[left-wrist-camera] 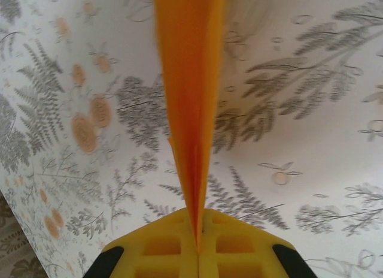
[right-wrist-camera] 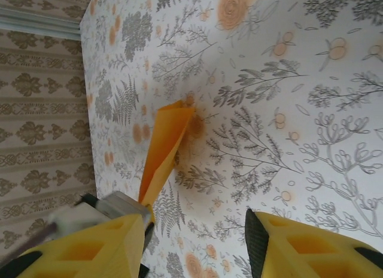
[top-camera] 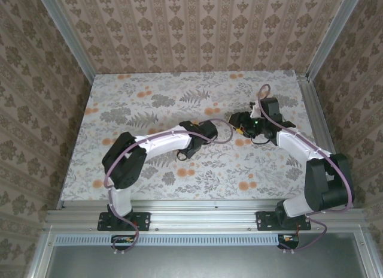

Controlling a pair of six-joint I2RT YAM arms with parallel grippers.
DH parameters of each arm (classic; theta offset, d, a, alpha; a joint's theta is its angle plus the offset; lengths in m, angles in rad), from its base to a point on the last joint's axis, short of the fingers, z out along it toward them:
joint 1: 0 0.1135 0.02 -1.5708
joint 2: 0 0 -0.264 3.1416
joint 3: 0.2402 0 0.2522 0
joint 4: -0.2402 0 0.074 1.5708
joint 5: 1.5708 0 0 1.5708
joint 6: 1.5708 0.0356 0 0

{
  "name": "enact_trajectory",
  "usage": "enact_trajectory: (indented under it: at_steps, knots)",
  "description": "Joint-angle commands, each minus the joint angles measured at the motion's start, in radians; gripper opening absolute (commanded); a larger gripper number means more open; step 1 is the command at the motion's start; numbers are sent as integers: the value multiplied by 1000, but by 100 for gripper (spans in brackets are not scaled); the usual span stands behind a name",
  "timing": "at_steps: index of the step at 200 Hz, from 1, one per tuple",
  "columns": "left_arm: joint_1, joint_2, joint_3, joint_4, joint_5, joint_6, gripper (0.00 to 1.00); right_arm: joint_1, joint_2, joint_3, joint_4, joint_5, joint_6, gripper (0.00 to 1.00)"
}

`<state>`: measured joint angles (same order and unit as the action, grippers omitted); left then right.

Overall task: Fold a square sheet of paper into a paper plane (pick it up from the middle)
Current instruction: Turn over the paper at the center of the table.

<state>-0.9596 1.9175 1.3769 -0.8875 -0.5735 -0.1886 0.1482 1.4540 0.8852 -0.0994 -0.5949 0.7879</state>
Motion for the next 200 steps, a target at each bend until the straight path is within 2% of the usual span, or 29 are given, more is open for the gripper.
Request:
enact_trajectory:
  at_steps: [1, 47, 84, 132, 170, 200]
  knots:
    - [-34, 36, 40, -4, -13, 15, 10, -20, -38, -24, -25, -9, -20, 52]
    - [-71, 52, 31, 67, 158, 7, 23, -45, -50, -50, -25, -40, -27, 52]
    - [-58, -21, -18, 135, 347, -1, 35, -47, -42, -75, -23, -63, -30, 51]
    - [35, -211, -107, 235, 689, -60, 51, -33, -37, -133, 9, -81, -17, 45]
    - [110, -315, -142, 281, 861, -107, 58, 34, -29, -149, 54, -65, 22, 41]
    - [196, -376, -172, 274, 905, -129, 58, 125, -25, -152, 108, -32, 82, 34]
